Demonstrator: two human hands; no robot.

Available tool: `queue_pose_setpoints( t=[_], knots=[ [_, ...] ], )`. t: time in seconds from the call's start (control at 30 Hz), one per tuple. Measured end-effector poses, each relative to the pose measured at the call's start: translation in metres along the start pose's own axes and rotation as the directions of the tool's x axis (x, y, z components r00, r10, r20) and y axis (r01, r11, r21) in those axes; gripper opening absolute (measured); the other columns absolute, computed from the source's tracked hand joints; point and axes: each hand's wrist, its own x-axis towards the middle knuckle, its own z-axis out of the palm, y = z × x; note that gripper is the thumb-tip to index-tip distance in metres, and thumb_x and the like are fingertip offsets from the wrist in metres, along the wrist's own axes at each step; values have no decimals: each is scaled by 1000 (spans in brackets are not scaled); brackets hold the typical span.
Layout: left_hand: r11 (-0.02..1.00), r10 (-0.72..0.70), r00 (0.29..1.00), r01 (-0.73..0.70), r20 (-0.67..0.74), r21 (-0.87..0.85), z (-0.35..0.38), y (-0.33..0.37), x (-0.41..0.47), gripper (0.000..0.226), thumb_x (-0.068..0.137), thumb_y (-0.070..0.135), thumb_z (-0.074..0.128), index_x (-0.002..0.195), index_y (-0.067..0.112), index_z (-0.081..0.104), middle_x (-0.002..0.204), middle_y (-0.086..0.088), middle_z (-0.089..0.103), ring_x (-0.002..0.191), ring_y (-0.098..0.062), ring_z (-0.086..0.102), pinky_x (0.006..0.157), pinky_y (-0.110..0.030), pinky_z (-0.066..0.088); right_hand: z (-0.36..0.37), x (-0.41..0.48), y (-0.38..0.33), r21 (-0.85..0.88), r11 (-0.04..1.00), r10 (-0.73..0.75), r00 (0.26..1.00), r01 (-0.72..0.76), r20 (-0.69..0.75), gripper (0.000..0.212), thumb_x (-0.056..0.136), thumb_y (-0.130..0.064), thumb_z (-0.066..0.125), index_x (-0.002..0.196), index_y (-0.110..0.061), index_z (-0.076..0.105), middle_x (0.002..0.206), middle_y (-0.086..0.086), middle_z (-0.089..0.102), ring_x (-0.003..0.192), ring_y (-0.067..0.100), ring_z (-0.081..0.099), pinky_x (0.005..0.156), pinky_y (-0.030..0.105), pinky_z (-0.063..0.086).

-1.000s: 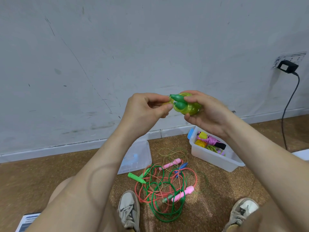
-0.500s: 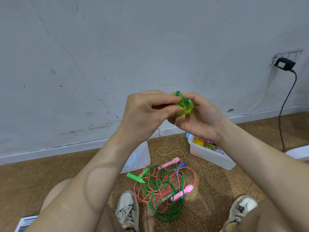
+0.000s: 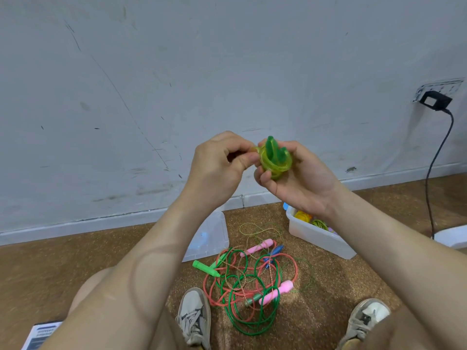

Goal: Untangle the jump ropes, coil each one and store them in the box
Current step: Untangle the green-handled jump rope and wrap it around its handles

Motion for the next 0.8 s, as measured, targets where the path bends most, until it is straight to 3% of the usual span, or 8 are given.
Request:
queue_pose_setpoints(
  t=[0.1, 0.3, 0.43, 0.57, 0.8],
  knots=[
    [984, 98, 994, -102, 38, 146, -1, -2, 0, 9, 78, 18, 68, 77, 10, 72, 74, 5, 59, 67, 3, 49, 63, -11, 37, -2, 2, 4, -62, 996, -60, 998, 60, -4, 17, 85, -19, 56, 101, -13, 59, 97, 6, 62, 80, 14, 57, 64, 21, 54],
    [962, 103, 992, -118, 74, 245, -9, 0, 3, 12, 81, 24, 68, 79, 12, 70, 68, 18, 49, 64, 5, 50, 62, -7, 34, -4, 1, 5, -176, 978, -116, 993, 113, -3, 16, 85, -20, 57, 99, -13, 60, 93, 2, 64, 82, 12, 58, 70, 22, 54],
    [985, -163, 979, 168, 121, -29, -11, 7, 1, 10, 83, 12, 71, 77, 20, 70, 65, 1, 67, 62, -12, 67, 62, -28, 55, -5, 2, 4, -198, 972, -137, 989, 125, -48, 16, 85, -20, 58, 99, -13, 60, 93, 4, 63, 82, 15, 57, 63, 22, 54],
    [894, -293, 944, 327, 152, -307, -12, 11, 1, 9, 85, 6, 68, 84, 14, 72, 74, -7, 73, 75, -19, 72, 69, -29, 59, -7, 2, 1, -248, 953, -200, 976, 174, -86, 13, 90, -19, 56, 102, -13, 60, 90, 2, 64, 82, 12, 60, 64, 22, 54],
    [674, -428, 883, 455, 194, -583, -4, 11, 0, 7, 90, 4, 59, 92, 3, 65, 73, -9, 73, 71, -18, 72, 63, -22, 58, -5, -1, -3, -329, 916, -272, 959, 231, -85, 11, 94, -17, 56, 101, -13, 62, 90, 2, 68, 82, 13, 65, 71, 25, 54]
  ],
)
